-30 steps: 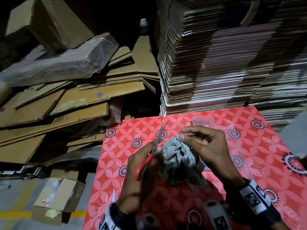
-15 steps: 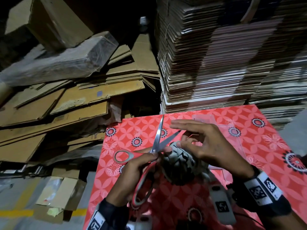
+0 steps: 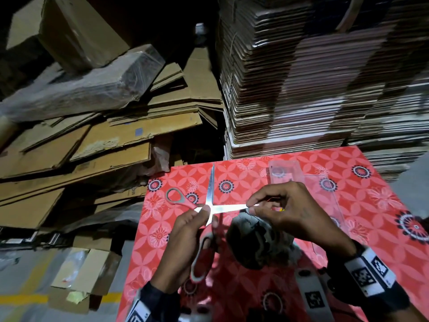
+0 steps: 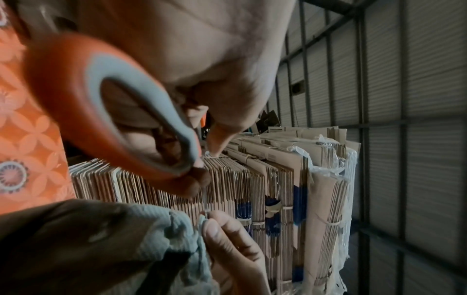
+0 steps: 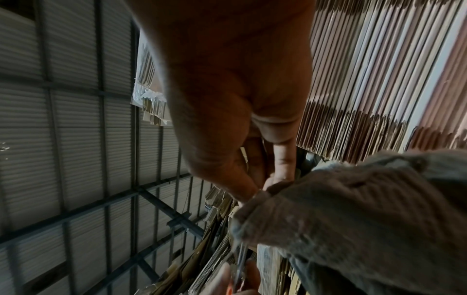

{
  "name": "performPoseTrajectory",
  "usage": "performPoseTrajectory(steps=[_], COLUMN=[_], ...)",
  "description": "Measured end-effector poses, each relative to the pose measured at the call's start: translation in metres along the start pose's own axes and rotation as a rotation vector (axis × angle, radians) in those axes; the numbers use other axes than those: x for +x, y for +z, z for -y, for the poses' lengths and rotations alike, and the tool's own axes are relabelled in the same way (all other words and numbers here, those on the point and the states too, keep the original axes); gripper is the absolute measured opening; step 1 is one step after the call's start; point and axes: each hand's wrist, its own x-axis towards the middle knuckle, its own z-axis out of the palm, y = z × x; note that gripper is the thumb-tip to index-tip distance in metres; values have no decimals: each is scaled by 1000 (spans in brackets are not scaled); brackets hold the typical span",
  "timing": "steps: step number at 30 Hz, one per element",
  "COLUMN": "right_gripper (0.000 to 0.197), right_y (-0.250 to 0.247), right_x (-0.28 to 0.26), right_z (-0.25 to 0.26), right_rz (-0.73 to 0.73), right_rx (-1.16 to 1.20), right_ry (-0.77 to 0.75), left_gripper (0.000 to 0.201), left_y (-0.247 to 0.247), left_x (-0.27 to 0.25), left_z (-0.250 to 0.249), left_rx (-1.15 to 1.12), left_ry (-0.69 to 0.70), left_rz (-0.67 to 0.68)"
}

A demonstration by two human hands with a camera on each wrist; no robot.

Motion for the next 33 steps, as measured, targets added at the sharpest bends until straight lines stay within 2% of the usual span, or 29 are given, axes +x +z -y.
performPoseTrajectory(steps=[3,6,9,12,15,18,21,26,30,33], right_gripper=[22,34,20,17,17,17,19,18,20,18], right_y=[-8,-22,-26,-9,18,24,11,16,4,-1], right_x=[4,13,17,17,15,17,27,23,34,42], right_z=[-8,-14,-3,13,18,11,5,6,-6,-22], right_rz=[-54,-268,-399,-386,-305,-370,-461,-422,-395,-424], right_rx=[52,-45,16,70,-6,-129,-49,-85,122,295], right_ry=[21,5,-98,-204,-276,-370,-306,-337,-196,-131], left_gripper=[41,39,36,47,37,37,36,38,30,37], left_y=[-4,-5,-5,1,9,11,8,4,3,2], left_x=[3,2,2,5,5,2,0,0,0,4], left_z=[4,4,6,10,7,5,11,20,19,16], left_rx=[19,61,108,184,246,316,356,427,465,322], left_ry=[24,41,43,58,102,166,193,213,227,218], left_rz=[-40,-3,18,24,78,123,86,63,56,14])
